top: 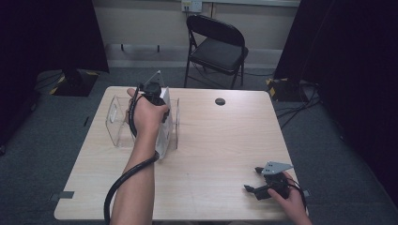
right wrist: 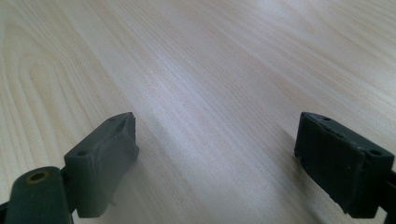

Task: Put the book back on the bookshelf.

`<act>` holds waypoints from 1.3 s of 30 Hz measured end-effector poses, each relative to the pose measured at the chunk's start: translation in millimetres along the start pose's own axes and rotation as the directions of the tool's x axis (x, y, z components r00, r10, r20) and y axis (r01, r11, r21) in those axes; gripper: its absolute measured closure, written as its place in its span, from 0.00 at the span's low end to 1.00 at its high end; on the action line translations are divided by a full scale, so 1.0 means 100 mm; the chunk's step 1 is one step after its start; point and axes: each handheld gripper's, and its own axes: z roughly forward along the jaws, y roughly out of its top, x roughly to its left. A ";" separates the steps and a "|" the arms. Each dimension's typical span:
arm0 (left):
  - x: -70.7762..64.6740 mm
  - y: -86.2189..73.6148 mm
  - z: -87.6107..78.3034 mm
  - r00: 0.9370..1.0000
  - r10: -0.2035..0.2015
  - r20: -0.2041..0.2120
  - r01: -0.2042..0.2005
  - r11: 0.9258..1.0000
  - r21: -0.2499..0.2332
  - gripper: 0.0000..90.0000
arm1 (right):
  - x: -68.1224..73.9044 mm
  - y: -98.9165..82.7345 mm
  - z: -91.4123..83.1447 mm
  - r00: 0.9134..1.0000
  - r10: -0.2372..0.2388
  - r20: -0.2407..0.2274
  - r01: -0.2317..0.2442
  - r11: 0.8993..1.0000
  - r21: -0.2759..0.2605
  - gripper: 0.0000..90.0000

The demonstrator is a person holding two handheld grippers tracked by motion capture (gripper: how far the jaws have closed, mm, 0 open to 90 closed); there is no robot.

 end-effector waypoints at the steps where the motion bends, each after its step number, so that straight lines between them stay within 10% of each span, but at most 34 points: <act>1: 0.00 0.00 0.01 1.000 0.011 -0.008 -0.011 1.000 0.001 0.59 | 0.00 0.00 0.00 1.000 0.000 0.000 0.000 1.000 0.000 0.13; 39: -0.09 0.20 0.12 1.000 0.001 -0.017 -0.001 1.000 -0.002 0.59 | 0.00 0.00 0.00 1.000 0.003 -0.001 -0.003 1.000 0.002 0.13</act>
